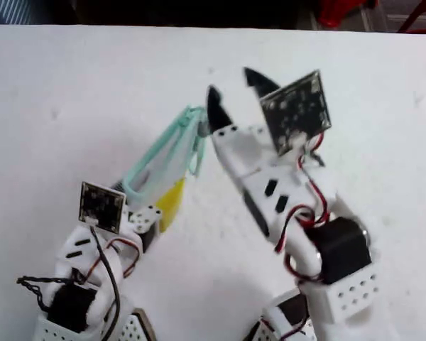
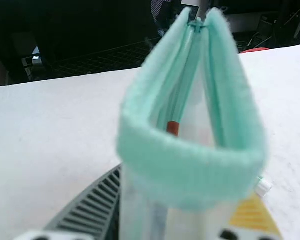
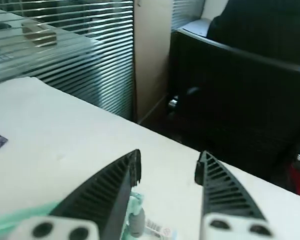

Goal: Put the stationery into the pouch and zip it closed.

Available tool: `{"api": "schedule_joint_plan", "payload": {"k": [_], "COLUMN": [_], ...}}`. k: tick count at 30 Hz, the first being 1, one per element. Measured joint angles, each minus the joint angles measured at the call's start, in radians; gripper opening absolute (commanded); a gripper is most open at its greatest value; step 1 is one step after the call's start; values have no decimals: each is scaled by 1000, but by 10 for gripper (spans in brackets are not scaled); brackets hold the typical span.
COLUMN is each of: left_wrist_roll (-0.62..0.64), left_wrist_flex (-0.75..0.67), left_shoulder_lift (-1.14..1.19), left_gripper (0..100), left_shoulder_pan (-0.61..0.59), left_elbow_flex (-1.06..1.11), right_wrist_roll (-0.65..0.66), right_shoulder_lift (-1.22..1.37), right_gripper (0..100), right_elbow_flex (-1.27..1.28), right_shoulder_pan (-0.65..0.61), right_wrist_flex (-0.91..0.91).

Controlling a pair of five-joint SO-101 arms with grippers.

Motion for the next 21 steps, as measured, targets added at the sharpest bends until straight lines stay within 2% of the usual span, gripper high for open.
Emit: {"api": "schedule_joint_plan", "payload": {"k": [10,15,21], "left_wrist_roll": [74,74,77], "left_wrist_flex": [0,0,0], "left_shoulder_lift": [0,0,0], "left_gripper": [245,245,244], "left_shoulder_pan": [-92,-92,-92], "left_elbow_flex": [0,0,0], "right_wrist_roll": [18,143,172], "right_shoulder_lift": [419,611,770], "right_gripper": [173,173,176], "right_elbow_flex": [-150,-163,-163], "right_shoulder_pan": [216,232,230], "right_wrist_flex": [207,301,347]}}
